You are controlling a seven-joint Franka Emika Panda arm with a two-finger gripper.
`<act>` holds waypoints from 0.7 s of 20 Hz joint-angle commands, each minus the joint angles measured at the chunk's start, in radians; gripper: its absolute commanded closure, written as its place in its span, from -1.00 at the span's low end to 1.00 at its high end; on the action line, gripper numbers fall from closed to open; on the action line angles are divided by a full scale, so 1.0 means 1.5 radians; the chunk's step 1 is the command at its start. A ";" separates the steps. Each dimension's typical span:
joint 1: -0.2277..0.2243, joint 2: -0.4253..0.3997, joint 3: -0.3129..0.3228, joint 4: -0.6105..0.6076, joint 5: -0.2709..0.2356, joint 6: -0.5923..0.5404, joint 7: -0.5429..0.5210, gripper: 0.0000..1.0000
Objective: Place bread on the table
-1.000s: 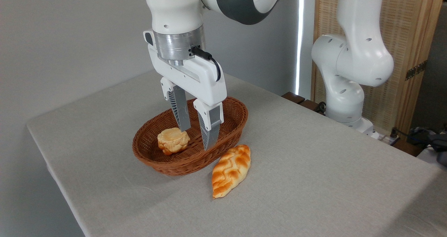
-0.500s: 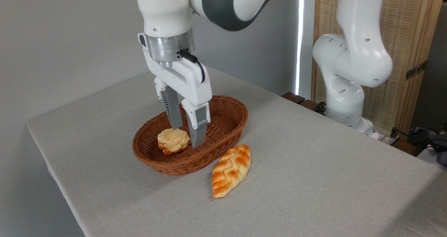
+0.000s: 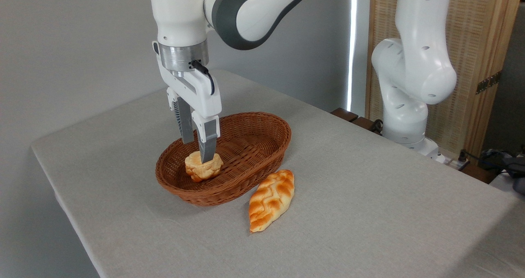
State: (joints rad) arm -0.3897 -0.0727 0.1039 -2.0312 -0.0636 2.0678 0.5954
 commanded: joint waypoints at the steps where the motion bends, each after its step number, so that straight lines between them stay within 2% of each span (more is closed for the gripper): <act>1: -0.033 -0.004 0.007 -0.033 -0.001 0.036 -0.016 -1.00; 5: -0.039 0.001 0.006 -0.045 0.004 0.054 -0.013 -1.00; 8: -0.039 0.005 0.005 -0.052 0.046 0.059 -0.014 -1.00; 10: -0.051 0.011 0.004 -0.053 0.048 0.064 -0.014 -1.00; 14: -0.052 0.017 0.004 -0.054 0.048 0.067 -0.014 -1.00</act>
State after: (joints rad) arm -0.4560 -0.0467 0.1029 -2.0994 -0.0080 2.1396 0.5824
